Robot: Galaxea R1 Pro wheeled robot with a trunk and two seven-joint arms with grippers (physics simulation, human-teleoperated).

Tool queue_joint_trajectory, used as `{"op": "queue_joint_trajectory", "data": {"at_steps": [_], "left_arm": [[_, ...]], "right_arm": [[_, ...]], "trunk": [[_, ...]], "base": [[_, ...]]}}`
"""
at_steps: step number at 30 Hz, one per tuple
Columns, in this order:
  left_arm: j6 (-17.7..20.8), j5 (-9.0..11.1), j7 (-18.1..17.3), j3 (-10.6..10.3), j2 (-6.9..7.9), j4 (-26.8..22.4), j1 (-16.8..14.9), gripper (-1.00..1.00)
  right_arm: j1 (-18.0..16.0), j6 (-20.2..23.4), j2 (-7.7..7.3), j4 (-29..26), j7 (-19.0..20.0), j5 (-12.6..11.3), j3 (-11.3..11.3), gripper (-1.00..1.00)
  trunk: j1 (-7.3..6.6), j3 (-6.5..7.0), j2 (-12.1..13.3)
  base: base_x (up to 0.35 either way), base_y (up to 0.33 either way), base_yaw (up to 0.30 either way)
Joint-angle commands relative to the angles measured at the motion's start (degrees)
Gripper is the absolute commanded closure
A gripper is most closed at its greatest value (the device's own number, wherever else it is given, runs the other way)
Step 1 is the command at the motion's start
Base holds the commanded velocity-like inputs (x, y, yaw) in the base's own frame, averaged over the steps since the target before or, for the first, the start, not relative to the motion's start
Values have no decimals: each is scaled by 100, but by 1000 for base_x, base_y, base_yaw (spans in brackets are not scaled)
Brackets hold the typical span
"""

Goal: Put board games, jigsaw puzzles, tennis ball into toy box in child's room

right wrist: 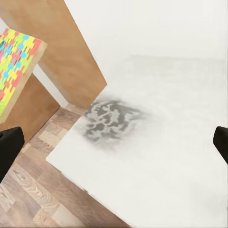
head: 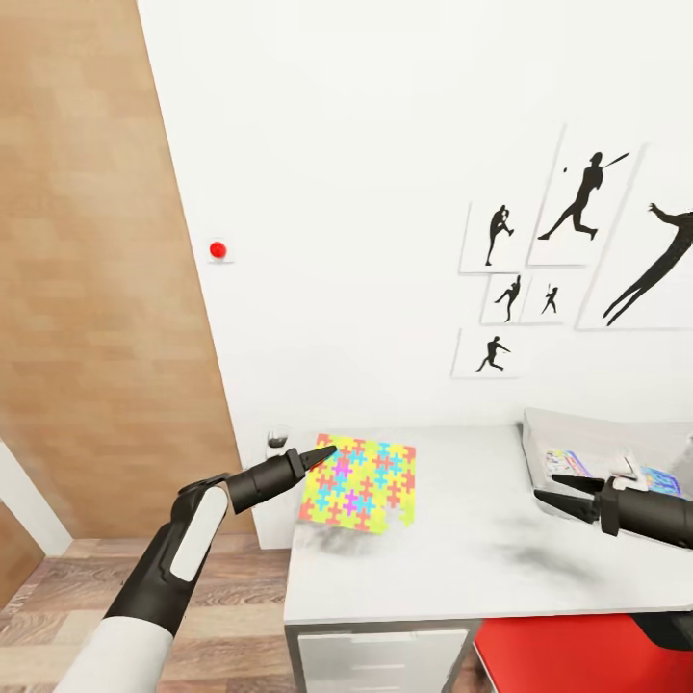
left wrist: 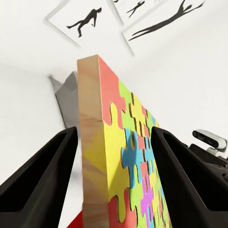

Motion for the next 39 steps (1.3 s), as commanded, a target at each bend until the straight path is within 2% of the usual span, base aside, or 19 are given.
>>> {"op": "queue_joint_trajectory", "data": {"at_steps": [1,2,3,5,8,10,14,21,39], "left_arm": [[33,20,0,5,-1,-3,-4,100],[32,22,-1,8,-1,-4,-1,100],[32,22,-1,8,-1,-4,-1,100],[32,25,-3,8,-1,-5,0,100],[32,32,-6,5,-1,-7,2,100],[30,40,-10,-7,-1,-14,2,100],[26,45,-14,-17,-6,-20,-1,100],[29,27,-5,-22,-10,-245,33,100],[32,11,9,-35,-30,-371,81,100]], "right_arm": [[12,33,-10,-12,60,-21,-14,-100],[60,33,-25,-37,253,-23,-96,-100],[60,33,-25,-37,253,-23,-96,-100],[119,29,-29,-57,553,-26,-285,-100],[221,19,-29,-108,963,-30,-647,-100],[413,14,-29,-174,1215,-39,-1058,-100],[513,6,-7,-203,1316,-52,-1339,-100],[569,-21,21,-219,1365,-60,-1472,-100],[575,-39,34,-221,1361,-40,-1471,-100]], "trunk": [[4,-14,-14],[4,-14,-14],[4,-14,-14],[4,-14,-14],[4,-14,-14],[4,-14,-14],[4,-14,-14],[4,-14,-14],[4,-14,-14]], "base": [[0,-277,0],[0,-260,0],[0,-260,0],[0,-204,0],[0,-118,0],[0,-49,0],[0,-22,0],[6,-24,0],[75,-227,0]]}}
